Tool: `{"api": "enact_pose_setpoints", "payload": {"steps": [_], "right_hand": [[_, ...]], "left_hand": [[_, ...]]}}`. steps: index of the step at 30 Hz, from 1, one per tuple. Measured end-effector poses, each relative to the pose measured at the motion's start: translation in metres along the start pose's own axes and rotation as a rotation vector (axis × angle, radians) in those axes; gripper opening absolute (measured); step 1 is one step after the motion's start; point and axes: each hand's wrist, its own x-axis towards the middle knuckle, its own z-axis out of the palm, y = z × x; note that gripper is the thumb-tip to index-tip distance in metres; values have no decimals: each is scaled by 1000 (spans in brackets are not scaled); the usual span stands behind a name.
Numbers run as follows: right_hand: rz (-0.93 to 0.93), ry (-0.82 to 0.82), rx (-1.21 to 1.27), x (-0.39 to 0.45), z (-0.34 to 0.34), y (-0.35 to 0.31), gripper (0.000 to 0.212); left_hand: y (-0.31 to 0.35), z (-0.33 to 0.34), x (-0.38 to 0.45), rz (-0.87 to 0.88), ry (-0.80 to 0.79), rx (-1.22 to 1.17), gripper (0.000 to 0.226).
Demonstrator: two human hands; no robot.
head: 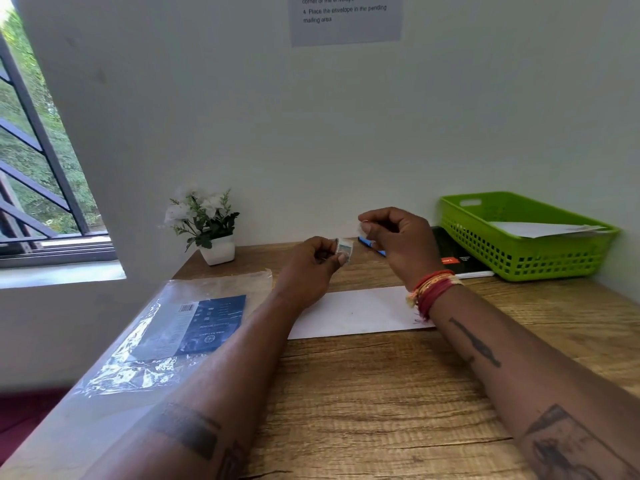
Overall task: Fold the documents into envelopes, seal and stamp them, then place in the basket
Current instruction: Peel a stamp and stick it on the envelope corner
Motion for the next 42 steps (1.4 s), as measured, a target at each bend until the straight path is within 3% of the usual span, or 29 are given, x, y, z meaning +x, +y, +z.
{"api": "enact_pose_setpoints", "payload": {"steps": [3,7,10,16,23,30,34,42], "right_hand": [[89,-68,-4,1,-4,7,11],[167,-130,3,-1,-1,9,13],[170,-150,-11,-2,0,7,17],[120,-217,-182,4,-16,10,12],[208,-377,-319,-12,-77,0,16],[260,-371,-475,-22,-125,8,16],[225,-437,-596,-22,-122,11,17],[206,-449,-585,-21,-115,12,20]], "left_hand": [[-5,-7,4,31,45,218,15],[-8,-12,4,107,-8,589,25],[-8,-13,4,117,-39,731,28],[15,-4,-6,253,64,656,25],[37,32,-29,366,-271,615,23],[45,50,-43,310,-379,731,36],[46,57,-41,256,-338,693,28],[50,76,-29,176,-299,636,17]]}}
